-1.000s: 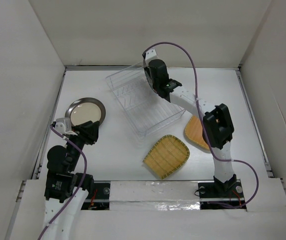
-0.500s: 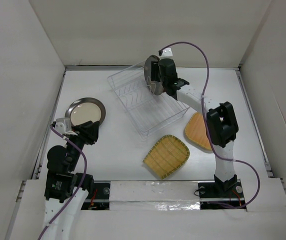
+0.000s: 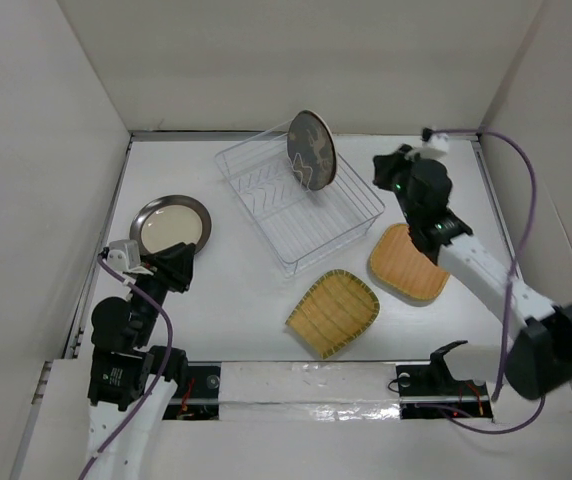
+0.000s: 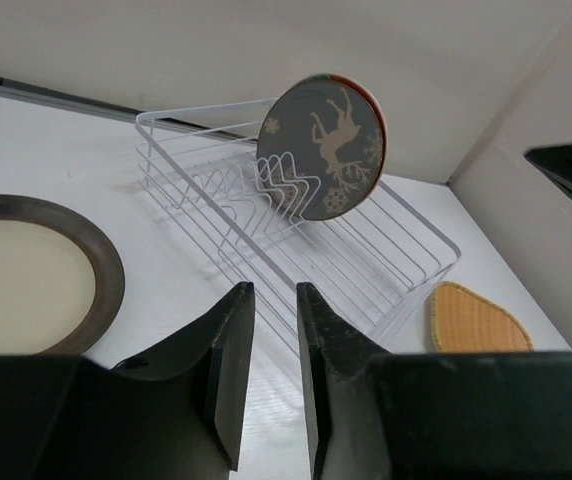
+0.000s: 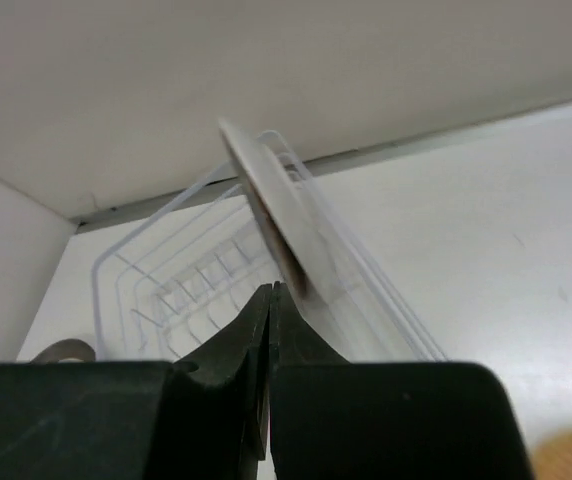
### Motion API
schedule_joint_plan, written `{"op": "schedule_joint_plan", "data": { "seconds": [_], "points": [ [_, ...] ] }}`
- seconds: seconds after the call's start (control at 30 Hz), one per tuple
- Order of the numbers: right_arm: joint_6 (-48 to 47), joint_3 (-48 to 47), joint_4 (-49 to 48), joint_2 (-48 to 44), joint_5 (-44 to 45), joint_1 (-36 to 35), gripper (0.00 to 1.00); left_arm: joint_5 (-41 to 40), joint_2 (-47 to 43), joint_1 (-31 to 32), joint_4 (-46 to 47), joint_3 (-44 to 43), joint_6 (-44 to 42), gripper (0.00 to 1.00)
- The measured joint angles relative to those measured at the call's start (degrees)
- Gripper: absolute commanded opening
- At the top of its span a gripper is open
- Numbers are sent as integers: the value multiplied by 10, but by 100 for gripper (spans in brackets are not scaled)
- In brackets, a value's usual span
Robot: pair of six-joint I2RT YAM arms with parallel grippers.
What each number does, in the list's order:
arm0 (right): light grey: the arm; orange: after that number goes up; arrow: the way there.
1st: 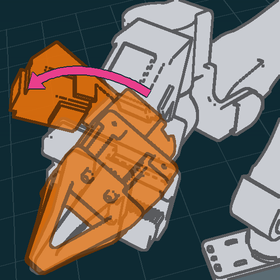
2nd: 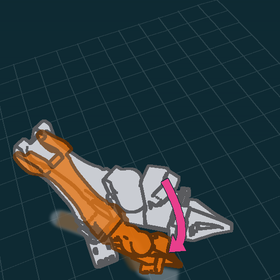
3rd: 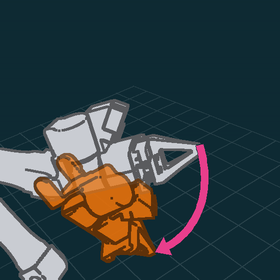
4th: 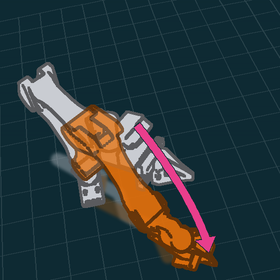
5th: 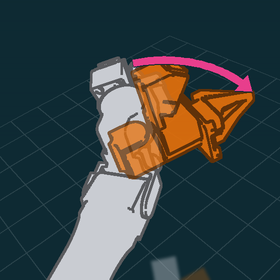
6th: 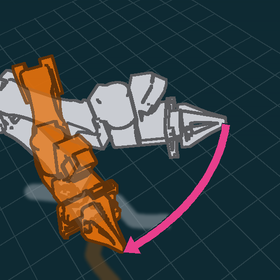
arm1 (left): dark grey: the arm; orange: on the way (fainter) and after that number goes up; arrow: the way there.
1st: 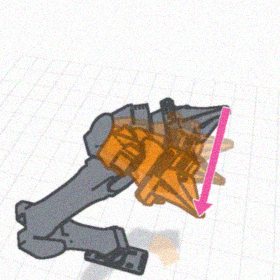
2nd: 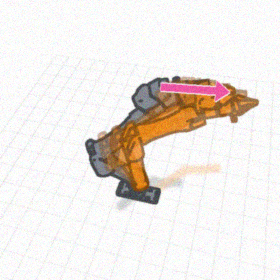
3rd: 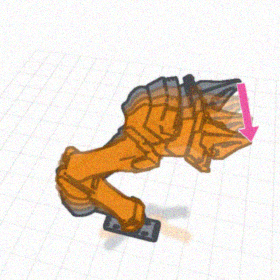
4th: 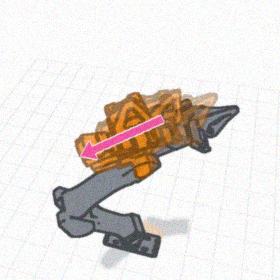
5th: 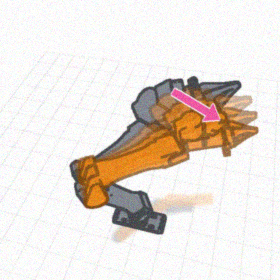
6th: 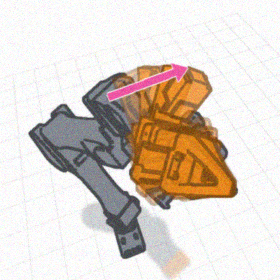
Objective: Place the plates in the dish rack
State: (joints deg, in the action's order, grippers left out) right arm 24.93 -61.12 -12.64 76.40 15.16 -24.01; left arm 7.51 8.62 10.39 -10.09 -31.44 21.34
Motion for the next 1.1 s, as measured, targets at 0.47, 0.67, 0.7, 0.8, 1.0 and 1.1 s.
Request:
{"op": "schedule_joint_plan", "data": {
  "seconds": [0.47,0.67,0.7,0.8,1.0,1.1],
  "points": [
    [129,362,203,-319,-23,406,65,-34,-49,50,-1,0,-2,17],
    [132,374,217,-221,-94,446,67,-40,-56,61,-4,0,-2,23],
    [131,376,214,-206,-111,447,67,-42,-60,61,-5,0,-2,23],
    [128,379,206,-169,-167,447,63,-46,-67,61,-5,-1,-2,24],
    [133,376,119,-61,-254,453,22,-50,-67,65,-6,-1,-2,24],
    [144,378,94,-50,-281,453,0,-52,-67,65,-7,-1,-2,24]
  ]
}}
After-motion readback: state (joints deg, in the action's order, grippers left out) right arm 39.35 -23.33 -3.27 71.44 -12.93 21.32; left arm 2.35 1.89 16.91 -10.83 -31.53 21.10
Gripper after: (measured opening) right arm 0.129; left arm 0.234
